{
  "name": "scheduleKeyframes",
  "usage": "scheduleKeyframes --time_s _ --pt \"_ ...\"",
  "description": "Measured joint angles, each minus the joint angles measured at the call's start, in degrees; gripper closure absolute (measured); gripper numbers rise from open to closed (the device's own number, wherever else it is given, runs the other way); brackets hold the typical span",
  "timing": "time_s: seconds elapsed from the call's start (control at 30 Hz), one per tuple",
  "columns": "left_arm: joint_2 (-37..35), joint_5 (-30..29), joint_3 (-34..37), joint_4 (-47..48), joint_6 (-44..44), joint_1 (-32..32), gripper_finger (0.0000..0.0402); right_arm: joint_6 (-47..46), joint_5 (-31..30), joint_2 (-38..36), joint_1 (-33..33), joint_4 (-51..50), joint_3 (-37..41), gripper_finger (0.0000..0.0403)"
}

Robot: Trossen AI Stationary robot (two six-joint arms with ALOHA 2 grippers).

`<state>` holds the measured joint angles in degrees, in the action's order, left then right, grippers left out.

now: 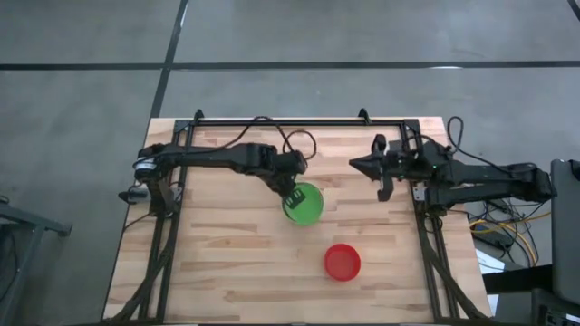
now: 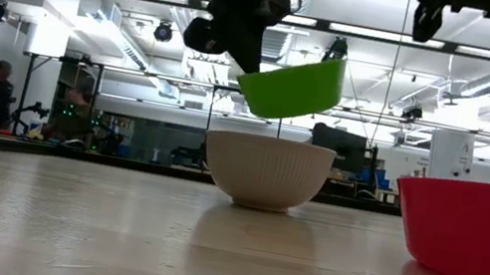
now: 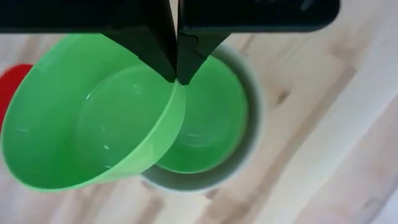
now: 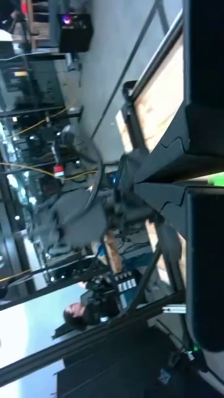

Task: Nest bowls inside each other
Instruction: Stack the green bowl on the green bowl

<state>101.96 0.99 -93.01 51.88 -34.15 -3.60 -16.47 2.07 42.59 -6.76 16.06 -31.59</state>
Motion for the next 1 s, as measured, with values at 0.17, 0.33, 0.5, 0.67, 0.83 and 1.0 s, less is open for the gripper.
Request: scheduleKeyframes --time_s 0.17,0.33,0.5,0.67,0.83,1.0 --pt "-0.03 0.02 -0.09 4.62 -1.75 -2.98 0.0401 0.00 0.00 -0.94 0.07 -0.93 0.00 0.0394" --pt "-0.06 0.31 -0.09 6.11 -1.99 -3.36 0.0401 0.02 0.08 0.79 0.15 -1.01 0.00 0.0394" --pt "-0.10 1.13 -0.09 6.12 -2.03 -3.29 0.0401 0.02 0.07 2.64 0.16 -1.01 0.00 0.0394" --pt "-0.10 3.03 -0.09 6.14 -2.76 -3.29 0.0401 0.22 0.04 3.38 0.15 -0.91 0.00 0.0394" --pt "-0.10 4.31 -0.07 6.21 -3.94 -3.29 0.0401 2.26 1.60 1.97 0.24 -0.20 0.02 0.0394" --pt "0.04 5.17 -0.06 6.63 -4.67 -3.29 0.0401 7.47 7.19 -0.18 0.25 5.26 0.01 0.0394"
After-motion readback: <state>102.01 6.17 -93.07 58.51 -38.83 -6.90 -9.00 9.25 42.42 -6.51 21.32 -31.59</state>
